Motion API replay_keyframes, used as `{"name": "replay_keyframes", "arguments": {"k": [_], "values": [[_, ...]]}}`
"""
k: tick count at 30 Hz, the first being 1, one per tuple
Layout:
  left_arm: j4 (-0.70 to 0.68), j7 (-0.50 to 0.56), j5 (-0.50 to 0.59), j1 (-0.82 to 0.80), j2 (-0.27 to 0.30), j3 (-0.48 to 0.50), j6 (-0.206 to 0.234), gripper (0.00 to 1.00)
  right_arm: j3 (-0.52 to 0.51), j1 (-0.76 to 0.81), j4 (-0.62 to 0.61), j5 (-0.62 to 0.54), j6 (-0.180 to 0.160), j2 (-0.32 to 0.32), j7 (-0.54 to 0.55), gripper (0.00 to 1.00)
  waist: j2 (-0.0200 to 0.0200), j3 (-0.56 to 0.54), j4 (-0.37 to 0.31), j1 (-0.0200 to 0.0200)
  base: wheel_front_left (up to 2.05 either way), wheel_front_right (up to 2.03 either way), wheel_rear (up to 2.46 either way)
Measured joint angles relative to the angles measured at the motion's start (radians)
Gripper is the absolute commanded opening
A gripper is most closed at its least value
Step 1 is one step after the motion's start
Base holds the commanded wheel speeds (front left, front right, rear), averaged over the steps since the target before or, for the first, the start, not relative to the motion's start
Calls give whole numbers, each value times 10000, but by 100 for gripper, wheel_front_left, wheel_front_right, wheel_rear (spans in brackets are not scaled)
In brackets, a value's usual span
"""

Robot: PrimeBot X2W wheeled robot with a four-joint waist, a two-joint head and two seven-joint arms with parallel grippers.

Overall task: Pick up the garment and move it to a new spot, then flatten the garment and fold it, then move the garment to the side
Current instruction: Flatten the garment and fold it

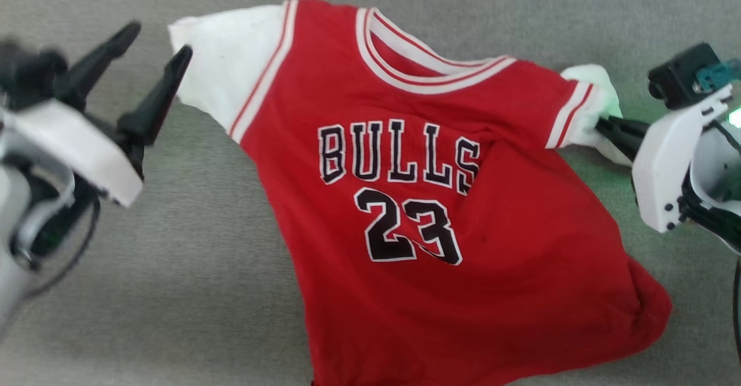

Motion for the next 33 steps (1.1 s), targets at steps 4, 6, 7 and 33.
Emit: {"name": "replay_keyframes", "arguments": {"k": [4,6,7,33], "values": [[171,1346,-809,-2096,986,-2123,-15,100,215,-366,-259,-140,0,151,192,0,0,481,-238,0,0,0,0],[491,1954,-1572,-2964,1122,-3033,-15,100,295,-483,-372,-209,0,263,219,0,0,707,-385,0,0,0,0],[642,2230,-1778,-3381,1164,-3484,-15,100,311,-545,-430,-209,0,313,280,0,0,812,-462,0,0,0,0],[2734,6439,-5237,-7541,1691,-6832,23,72,497,-1356,-1427,-700,25,920,698,0,0,2271,-1661,0,0,0,0]]}}
